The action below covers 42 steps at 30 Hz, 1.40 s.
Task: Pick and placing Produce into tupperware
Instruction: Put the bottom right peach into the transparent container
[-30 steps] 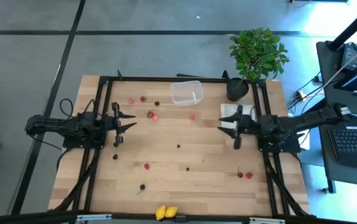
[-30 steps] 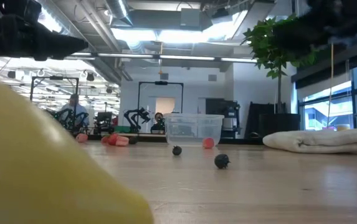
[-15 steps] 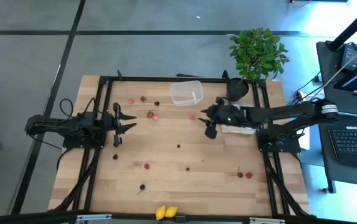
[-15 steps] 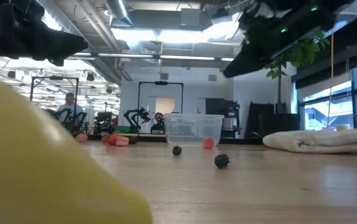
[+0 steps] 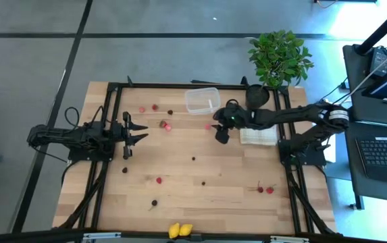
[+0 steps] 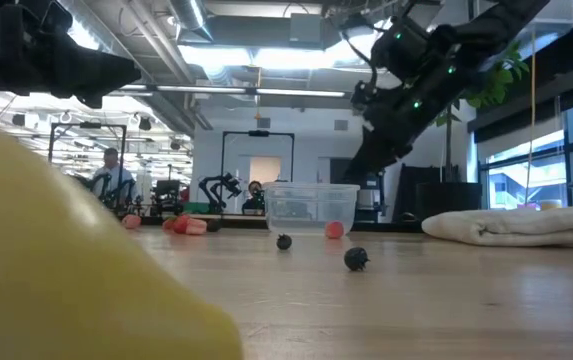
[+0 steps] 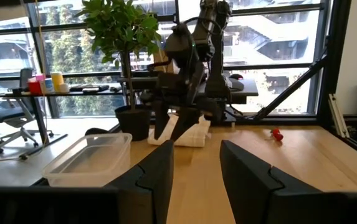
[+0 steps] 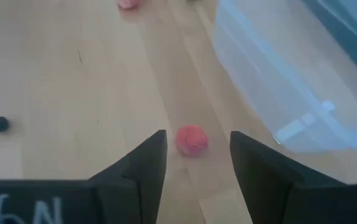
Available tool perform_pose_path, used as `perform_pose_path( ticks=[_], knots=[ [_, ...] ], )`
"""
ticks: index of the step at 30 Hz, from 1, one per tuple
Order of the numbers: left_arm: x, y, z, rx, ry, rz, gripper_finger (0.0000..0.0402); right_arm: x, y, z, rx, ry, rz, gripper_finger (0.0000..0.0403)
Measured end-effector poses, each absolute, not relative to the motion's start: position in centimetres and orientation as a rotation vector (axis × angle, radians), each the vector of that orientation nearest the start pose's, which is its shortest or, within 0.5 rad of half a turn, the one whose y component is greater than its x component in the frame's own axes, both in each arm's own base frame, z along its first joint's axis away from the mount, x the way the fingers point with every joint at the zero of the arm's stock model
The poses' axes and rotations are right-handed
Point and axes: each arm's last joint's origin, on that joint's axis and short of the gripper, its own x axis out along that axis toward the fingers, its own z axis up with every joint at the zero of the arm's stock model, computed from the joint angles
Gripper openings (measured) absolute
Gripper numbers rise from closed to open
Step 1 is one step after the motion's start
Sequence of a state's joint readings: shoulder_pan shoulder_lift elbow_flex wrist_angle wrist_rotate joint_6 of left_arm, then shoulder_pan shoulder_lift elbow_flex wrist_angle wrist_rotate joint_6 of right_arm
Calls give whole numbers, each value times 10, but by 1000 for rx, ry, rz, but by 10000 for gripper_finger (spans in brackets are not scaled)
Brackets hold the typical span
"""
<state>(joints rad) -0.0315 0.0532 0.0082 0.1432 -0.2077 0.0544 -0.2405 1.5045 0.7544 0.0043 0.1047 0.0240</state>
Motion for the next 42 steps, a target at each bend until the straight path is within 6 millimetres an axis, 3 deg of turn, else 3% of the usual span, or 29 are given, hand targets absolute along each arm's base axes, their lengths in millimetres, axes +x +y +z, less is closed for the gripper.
perform_pose_path(
  ticks=[9, 22, 28, 42],
  knots=[
    [100, 3, 176, 50, -92, 180, 124, 294, -75, 158, 24, 774, -314, 184],
    [99, 4, 176, 48, -90, 228, 124, 300, -76, 154, 42, 740, -324, 273],
    [99, 4, 176, 47, -90, 228, 124, 302, -77, 147, 47, 756, -325, 272],
    [99, 4, 176, 46, -91, 226, 124, 310, -89, 105, 43, 814, -398, 272]
  ],
)
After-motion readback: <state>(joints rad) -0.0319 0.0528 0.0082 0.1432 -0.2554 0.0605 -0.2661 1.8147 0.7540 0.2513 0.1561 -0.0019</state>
